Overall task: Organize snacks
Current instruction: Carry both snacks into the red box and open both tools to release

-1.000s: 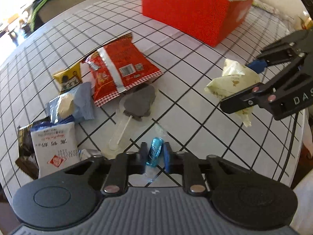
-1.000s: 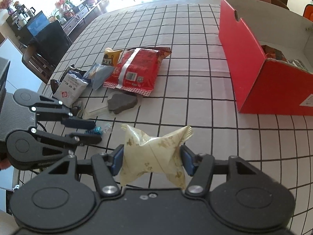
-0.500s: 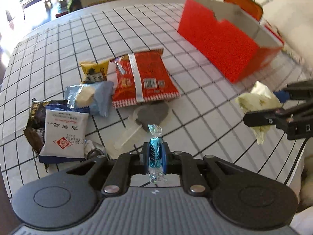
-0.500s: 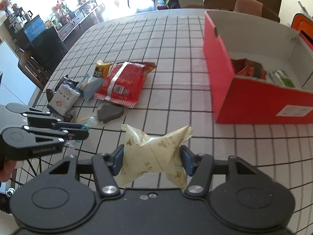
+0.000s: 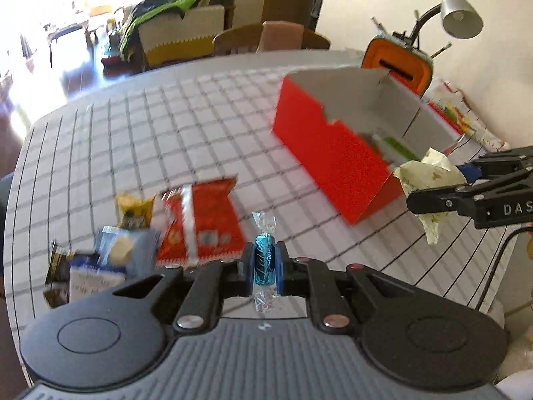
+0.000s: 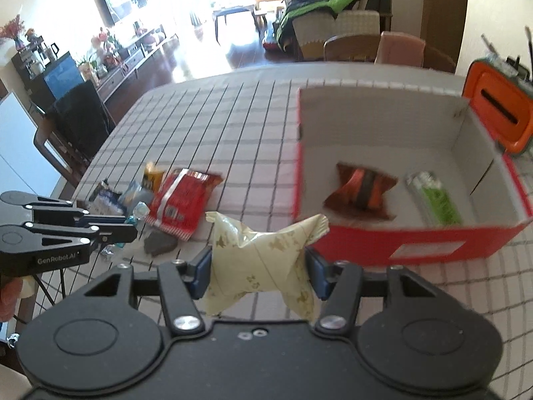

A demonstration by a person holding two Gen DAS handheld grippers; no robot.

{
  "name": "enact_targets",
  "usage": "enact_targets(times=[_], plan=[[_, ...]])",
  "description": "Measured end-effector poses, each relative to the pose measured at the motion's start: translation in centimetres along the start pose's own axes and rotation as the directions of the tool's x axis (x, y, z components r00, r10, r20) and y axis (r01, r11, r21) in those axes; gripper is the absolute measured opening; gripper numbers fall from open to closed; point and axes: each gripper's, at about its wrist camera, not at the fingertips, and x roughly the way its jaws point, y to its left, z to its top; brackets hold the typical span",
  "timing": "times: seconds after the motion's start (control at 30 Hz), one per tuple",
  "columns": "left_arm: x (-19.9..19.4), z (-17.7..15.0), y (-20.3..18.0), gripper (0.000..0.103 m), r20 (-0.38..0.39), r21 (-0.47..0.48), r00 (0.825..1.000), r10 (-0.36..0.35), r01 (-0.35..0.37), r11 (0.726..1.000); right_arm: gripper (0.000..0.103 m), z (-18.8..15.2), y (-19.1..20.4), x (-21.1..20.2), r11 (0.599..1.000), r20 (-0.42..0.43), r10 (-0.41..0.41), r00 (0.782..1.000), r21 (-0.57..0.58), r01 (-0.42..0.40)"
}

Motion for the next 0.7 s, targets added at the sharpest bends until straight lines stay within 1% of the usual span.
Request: enact_targets(times=[0.07,0.2,0.43,0.53,0.7], plan=[[0.2,1.1,-1.1,0.012,0.019,0.023,1.000,0.016,-0.016,1.000,0.057,0.8,-1.3,-0.5,1.000,0.019,-0.005,1.000,-0.004,0.005],[0.8,3.7,-3.0,0.012,0.043,0.020,0.999,0.019,-0.020,1.000,0.057,2.2,-3.9,-0.7,1.000,0.042,-0.025,0.999,-0.017,0.026],[2.8,7.8,-7.4,0.012,0.073,0.030,0.997,0.030,-0.032,0.999,0.057,3.9,-9.0,0.0,0.999,0.038,-0.046,0.998,-0.014,0.047],[4.0,9.3,-9.3,0.012,0.069,0.035,0.997,0.033,-0.036,0.999,0.057,4.3,-11.1,0.6,0.998,0.028,-0.064,0.998,-0.026,0.065],[6.6,11.5,-11.9,0.012,0.033,0.024,0.999,0.038,-0.039,0.999,0.057,5.0,-14.1,1.5,0.995,-0.003,-0.096,0.995,-0.038,0.095]])
